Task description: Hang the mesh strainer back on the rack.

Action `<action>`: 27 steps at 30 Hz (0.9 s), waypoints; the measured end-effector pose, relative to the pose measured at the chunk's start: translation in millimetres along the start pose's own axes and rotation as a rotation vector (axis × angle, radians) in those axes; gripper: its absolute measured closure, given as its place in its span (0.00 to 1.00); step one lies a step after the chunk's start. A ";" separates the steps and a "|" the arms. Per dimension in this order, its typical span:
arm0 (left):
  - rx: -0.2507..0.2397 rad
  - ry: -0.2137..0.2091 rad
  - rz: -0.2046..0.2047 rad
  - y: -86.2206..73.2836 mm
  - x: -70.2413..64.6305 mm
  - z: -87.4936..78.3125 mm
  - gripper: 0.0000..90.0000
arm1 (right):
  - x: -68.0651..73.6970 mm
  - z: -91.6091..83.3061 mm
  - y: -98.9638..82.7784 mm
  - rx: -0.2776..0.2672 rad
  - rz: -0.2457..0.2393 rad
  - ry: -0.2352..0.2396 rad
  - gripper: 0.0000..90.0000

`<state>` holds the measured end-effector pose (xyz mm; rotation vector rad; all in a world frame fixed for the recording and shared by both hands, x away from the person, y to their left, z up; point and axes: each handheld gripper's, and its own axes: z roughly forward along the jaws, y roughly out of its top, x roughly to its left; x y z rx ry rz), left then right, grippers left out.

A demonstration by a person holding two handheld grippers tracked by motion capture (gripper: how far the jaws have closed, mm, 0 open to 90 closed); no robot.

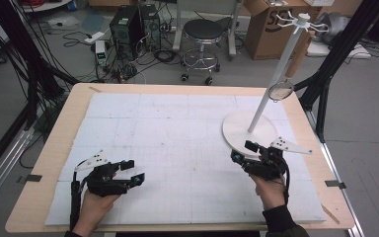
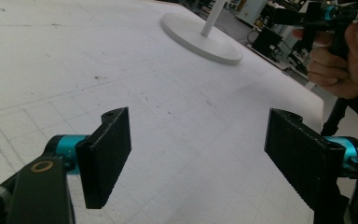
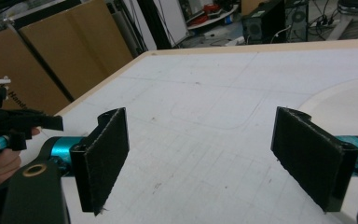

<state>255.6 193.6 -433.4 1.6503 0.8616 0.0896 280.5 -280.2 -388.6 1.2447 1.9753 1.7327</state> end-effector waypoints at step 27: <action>-0.002 -0.010 0.013 -1.8 0.9 1.5 0.26 | 2.5 3.5 -34.5 0.082 -0.022 0.060 0.18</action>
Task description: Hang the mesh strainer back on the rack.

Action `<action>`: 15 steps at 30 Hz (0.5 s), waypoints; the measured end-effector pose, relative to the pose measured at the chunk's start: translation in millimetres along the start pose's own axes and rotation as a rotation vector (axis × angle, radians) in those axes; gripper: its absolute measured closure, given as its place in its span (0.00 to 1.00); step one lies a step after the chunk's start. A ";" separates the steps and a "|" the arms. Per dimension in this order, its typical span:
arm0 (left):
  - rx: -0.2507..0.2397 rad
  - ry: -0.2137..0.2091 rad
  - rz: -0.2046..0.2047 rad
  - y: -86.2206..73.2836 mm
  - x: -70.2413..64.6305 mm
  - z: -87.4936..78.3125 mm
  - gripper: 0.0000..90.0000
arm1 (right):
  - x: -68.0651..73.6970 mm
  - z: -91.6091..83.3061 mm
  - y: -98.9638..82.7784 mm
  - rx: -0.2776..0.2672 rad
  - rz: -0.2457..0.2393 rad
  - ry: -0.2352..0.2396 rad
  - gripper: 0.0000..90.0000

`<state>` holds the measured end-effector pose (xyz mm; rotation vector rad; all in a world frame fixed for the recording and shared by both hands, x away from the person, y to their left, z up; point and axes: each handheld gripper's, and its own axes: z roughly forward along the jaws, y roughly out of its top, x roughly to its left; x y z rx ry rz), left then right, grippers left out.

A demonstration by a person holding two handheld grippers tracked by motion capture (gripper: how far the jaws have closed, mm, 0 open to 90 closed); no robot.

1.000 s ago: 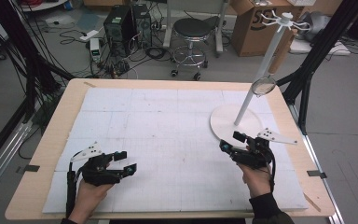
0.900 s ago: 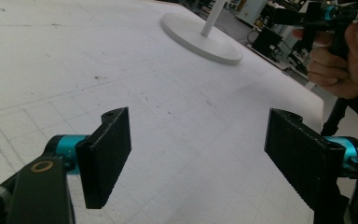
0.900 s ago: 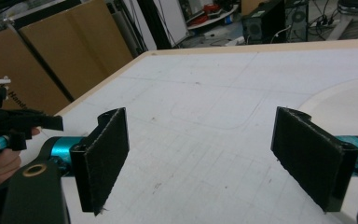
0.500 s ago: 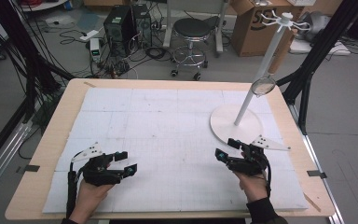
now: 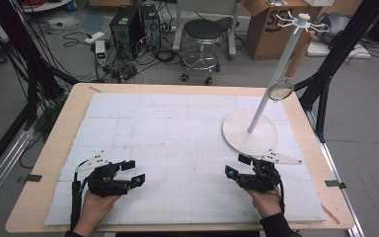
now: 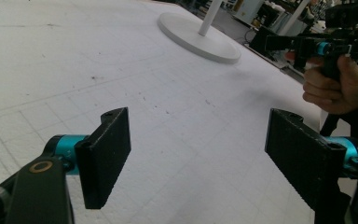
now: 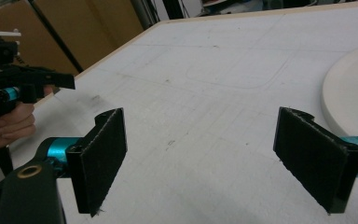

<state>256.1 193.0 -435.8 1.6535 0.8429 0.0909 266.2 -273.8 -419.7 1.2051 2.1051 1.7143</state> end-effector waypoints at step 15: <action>0.001 0.001 -0.007 -0.4 -0.2 0.9 0.24 | -2.1 7.4 -7.3 0.032 0.005 0.011 0.18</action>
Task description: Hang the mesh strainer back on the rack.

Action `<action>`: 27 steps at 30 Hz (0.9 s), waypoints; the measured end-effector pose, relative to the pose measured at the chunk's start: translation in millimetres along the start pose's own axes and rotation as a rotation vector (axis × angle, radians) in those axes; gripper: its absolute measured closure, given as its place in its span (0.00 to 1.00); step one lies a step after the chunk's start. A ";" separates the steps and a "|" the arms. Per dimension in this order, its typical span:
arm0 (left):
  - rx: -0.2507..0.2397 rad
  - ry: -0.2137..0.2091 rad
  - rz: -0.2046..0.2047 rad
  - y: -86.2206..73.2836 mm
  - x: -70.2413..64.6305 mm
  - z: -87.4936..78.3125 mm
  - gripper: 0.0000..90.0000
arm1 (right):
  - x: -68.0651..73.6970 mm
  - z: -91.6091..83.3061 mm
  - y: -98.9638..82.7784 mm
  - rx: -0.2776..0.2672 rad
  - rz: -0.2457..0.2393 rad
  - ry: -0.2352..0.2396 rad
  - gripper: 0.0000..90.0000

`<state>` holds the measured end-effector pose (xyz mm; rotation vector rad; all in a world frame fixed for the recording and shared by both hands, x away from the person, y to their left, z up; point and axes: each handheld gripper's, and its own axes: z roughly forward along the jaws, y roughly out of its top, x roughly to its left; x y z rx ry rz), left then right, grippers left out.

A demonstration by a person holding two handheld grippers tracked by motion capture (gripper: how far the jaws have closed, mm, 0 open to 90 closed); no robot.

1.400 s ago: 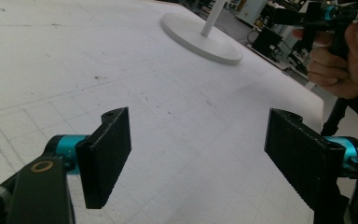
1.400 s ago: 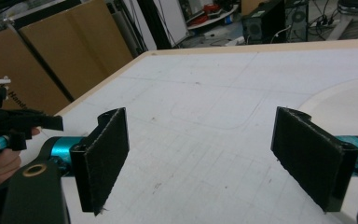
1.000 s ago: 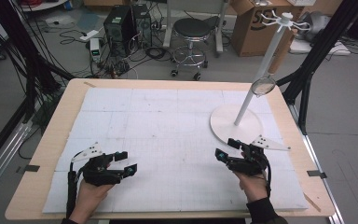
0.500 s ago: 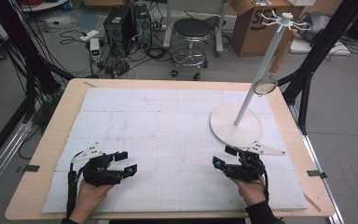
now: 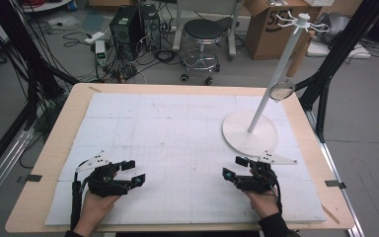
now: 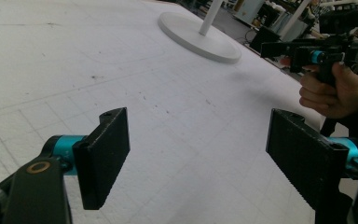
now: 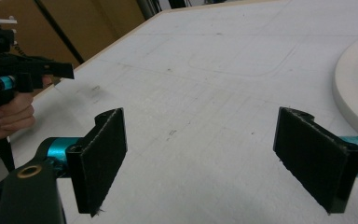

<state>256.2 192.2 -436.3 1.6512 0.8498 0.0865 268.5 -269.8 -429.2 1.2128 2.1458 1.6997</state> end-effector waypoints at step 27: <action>-0.001 0.000 -0.003 -0.1 0.2 -0.1 0.24 | 0.0 3.9 -2.2 0.022 0.005 0.001 0.18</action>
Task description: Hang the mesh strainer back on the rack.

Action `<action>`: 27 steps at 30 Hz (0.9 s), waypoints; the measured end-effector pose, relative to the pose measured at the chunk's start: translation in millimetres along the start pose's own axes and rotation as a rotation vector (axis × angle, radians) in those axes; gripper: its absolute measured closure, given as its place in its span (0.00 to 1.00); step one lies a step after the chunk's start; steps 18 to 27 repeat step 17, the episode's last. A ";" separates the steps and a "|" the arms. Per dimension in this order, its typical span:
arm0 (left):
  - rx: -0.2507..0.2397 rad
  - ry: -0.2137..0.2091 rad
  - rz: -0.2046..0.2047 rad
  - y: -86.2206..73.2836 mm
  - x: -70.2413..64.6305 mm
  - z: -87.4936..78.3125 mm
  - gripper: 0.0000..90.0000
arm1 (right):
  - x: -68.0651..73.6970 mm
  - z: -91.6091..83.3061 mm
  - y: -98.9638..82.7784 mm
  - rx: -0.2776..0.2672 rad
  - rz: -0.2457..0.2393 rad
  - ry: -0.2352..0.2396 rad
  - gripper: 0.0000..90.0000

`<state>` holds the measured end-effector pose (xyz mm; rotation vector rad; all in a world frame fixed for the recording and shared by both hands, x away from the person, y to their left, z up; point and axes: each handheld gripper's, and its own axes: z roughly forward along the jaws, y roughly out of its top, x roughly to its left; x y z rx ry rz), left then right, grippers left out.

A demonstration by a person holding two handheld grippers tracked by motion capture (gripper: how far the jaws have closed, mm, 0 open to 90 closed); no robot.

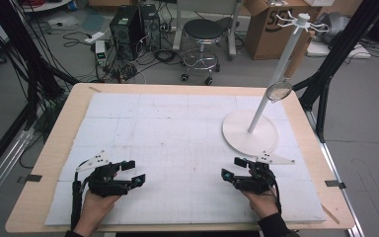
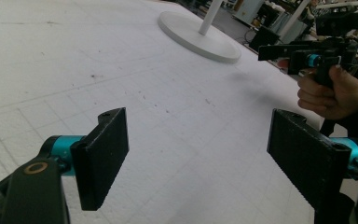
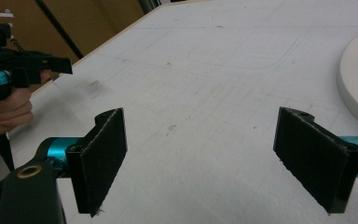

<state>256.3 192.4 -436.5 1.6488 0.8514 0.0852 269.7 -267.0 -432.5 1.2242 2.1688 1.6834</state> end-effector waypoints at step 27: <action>0.002 0.002 0.002 -0.1 0.1 0.2 0.23 | -0.2 -0.1 0.2 -0.003 -0.003 -0.001 0.18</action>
